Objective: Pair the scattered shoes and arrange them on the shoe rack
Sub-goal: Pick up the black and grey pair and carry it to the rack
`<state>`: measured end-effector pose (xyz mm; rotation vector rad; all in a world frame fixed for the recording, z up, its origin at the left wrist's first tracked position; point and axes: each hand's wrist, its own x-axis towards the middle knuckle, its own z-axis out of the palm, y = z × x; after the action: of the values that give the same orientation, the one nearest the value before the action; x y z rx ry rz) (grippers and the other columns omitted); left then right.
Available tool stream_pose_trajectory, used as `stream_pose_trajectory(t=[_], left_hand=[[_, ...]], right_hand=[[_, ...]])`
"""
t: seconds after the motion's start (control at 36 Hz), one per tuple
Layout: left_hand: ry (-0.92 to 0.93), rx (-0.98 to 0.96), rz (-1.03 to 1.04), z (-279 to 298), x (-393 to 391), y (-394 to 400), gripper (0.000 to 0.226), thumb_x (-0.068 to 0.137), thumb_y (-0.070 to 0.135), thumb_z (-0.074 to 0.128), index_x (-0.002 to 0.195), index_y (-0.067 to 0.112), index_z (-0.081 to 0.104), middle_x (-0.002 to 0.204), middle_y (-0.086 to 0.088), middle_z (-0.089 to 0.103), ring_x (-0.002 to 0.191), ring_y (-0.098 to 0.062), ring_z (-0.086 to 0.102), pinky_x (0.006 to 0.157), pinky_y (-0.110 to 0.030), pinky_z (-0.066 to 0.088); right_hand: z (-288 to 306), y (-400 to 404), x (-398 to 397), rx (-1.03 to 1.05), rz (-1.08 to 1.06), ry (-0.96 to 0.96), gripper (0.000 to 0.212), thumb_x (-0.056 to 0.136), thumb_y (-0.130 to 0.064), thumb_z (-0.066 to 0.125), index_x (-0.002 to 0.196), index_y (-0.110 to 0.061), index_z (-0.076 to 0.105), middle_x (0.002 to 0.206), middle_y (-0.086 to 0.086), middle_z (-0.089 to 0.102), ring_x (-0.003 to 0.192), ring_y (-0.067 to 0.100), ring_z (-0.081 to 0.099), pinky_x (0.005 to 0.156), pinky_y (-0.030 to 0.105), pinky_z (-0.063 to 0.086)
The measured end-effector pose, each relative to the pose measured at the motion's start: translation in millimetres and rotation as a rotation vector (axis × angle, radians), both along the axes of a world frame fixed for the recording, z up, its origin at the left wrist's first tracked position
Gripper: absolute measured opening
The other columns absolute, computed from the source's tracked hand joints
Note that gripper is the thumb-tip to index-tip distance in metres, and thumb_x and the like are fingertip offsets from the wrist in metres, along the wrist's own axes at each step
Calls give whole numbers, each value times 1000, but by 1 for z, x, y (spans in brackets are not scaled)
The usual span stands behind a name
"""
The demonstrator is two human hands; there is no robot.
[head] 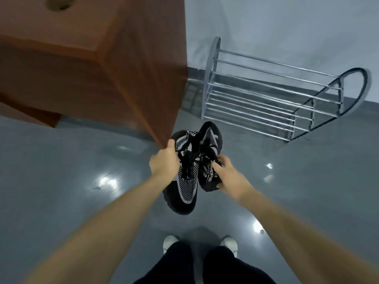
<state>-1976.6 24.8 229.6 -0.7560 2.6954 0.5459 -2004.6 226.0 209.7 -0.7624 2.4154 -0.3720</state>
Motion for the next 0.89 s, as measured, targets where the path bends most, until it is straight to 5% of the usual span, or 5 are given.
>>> stream_pose_trajectory(t=[0.44, 0.75, 0.83, 0.89], left_hand=[[96, 80, 186, -330, -55, -2, 32, 98, 13, 39, 129, 19, 45, 101, -14, 65, 93, -35, 60, 71, -40, 48], [110, 74, 188, -418, -73, 1, 37, 100, 15, 36, 135, 19, 43, 105, -14, 66, 96, -34, 61, 72, -39, 49], [92, 72, 156, -428, -75, 3, 37, 99, 14, 37, 136, 18, 41, 106, -15, 65, 96, -35, 61, 70, -39, 47], [86, 72, 146, -435, -76, 1, 37, 99, 12, 38, 135, 17, 39, 105, -15, 65, 95, -34, 61, 68, -38, 45]], right_hand=[[-329, 5, -42, 25, -15, 110, 54, 81, -18, 63, 131, -20, 43, 137, 6, 29, 123, 26, 38, 76, 37, 51], [-411, 5, -46, 12, -4, 82, 56, 80, -36, 67, 126, -13, 46, 135, 4, 31, 122, 24, 37, 84, 39, 49], [-414, -1, -45, -57, -56, 7, 57, 81, -63, 52, 103, -11, 51, 124, 2, 37, 113, 18, 40, 82, 36, 47], [-417, -6, -46, -101, -141, -4, 52, 85, -65, 41, 90, -13, 49, 113, -1, 42, 103, 17, 44, 77, 33, 45]])
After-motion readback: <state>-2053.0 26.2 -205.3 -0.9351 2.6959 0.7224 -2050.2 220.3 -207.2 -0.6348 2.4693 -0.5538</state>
